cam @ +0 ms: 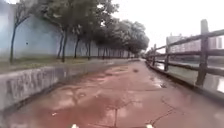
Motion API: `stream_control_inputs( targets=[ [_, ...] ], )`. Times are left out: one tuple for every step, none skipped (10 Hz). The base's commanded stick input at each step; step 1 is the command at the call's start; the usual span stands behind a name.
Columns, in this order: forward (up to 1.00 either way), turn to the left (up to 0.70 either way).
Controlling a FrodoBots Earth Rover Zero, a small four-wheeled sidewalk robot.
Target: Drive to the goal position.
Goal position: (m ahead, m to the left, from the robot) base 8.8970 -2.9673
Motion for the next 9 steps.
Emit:
stream_control_inputs(
  targets=[
    [0.85, 0.02],
    [0.85, 0.02],
    [0.85, 0.02],
    [0.85, 0.02],
    [0.85, 0.02],
    [0.85, 0.02],
    [0.85, 0.02],
    [0.85, 0.02],
    [0.85, 0.02]
  ],
)
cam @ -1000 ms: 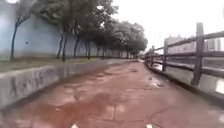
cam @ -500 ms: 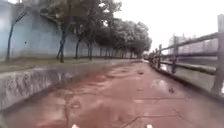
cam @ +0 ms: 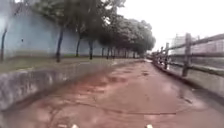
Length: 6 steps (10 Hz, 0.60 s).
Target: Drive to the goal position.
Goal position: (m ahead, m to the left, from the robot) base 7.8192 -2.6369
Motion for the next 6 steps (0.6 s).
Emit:
stream_control_inputs(
  targets=[
    [0.85, 0.02],
    [0.85, 0.02],
    [0.85, 0.02],
    [0.85, 0.02],
    [0.85, 0.02],
    [0.85, 0.02]
  ],
)
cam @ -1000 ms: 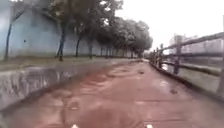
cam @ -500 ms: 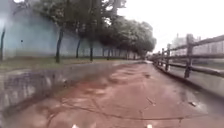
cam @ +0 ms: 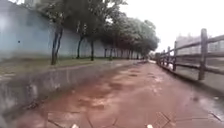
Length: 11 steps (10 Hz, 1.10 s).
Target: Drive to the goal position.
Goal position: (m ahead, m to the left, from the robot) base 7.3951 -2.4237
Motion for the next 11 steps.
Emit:
stream_control_inputs(
  targets=[
    [0.85, 0.01],
    [0.85, -0.01],
    [0.85, -0.25],
    [0.85, -0.32],
    [0.85, -0.32],
    [0.85, -0.32],
    [0.85, -0.32],
    [0.85, -0.32],
    [0.85, -0.32],
    [0.85, -0.32],
    [0.85, -0.32]
  ],
)
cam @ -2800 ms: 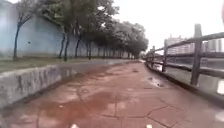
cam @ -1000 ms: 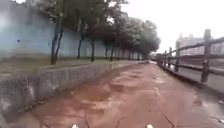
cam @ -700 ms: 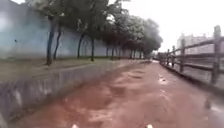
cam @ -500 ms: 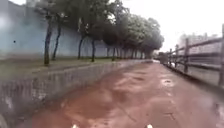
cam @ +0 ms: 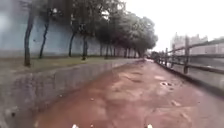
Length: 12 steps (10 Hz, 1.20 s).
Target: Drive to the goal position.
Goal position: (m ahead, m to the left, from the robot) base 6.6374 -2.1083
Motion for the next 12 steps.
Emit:
stream_control_inputs(
  targets=[
    [0.85, -0.32],
    [0.85, -0.24],
    [0.85, 0.02],
    [0.85, 0.02],
    [0.85, 0.02],
    [0.85, 0.02],
    [0.85, 0.02],
    [0.85, 0.02],
    [0.85, 0.02],
    [0.85, 0.02],
    [0.85, 0.02],
    [0.85, 0.02]
  ],
)
